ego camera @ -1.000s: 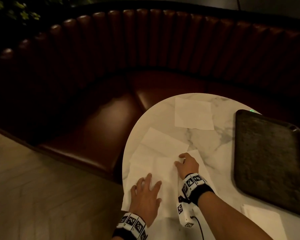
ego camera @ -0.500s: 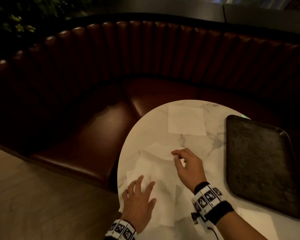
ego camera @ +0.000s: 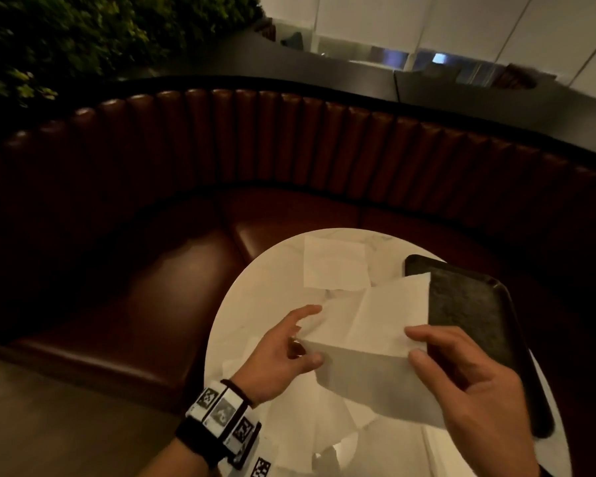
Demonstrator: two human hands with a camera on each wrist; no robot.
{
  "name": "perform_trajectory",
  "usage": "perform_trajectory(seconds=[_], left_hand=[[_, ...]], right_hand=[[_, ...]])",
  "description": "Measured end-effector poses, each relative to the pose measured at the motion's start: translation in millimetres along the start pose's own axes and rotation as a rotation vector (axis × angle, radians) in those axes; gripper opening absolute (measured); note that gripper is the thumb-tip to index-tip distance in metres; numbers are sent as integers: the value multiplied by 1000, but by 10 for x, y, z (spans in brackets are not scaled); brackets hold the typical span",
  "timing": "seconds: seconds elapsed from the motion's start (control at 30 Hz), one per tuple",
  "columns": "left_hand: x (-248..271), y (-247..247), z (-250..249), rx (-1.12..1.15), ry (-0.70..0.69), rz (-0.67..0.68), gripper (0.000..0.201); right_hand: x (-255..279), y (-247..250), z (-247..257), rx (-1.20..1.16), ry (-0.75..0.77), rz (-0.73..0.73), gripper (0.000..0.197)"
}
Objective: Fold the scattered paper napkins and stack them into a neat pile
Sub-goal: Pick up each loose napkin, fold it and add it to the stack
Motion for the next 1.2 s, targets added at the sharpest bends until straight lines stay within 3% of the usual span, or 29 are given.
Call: perform_trajectory(seconds=[0.17,0.23,0.3,0.33,0.37,0.43,0.5,0.6,0.7,0.87,1.03,1.2], left_hand=[[251,-131,-414,62,-187,-116,24],[340,-111,-564,0,-229,-186,14],[396,-116,-757,-111,-286,-210,10],[415,-123,-879,-209,-335,-215,11],[441,-140,-1010,-339,-394,-214,10],[443,-200,-1223,-615,-515,-168,8],[427,-318,-1317,-800,-563,-50,13],[398,-451,-1336,-920,-529,87,18],[371,-484,-1382,-1008,-499,170,15],[375,-419,-1578,-1132,-537,230,3],[306,-414,-1719,-1196,-512,191,22],[128,-552,-1760,-1255,-475,156,21]], right_hand=[[248,433,-230,-51,-158,-205,28],[367,498,-453,-216,-316,-253,21],[490,470,-691,-429,-472,-247,45],[536,439,-764,-466,-507,-234,35],[558,394,-741,-401,-510,-212,25],[494,344,-603,50,-366,-132,34],[423,180,-234,363,-58,-49,39],[338,-294,74,479,147,187,42],[239,-520,266,444,235,205,30],[197,-542,175,284,158,143,22],[329,-519,25,88,94,111,17],[630,-404,-406,-119,-194,84,8]])
Point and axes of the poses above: each hand's wrist, its own x-axis away from the middle knuckle, its own y-axis out of the back of the hand, z = x × y, the point moved 7 cm from there along -x, towards the middle knuckle
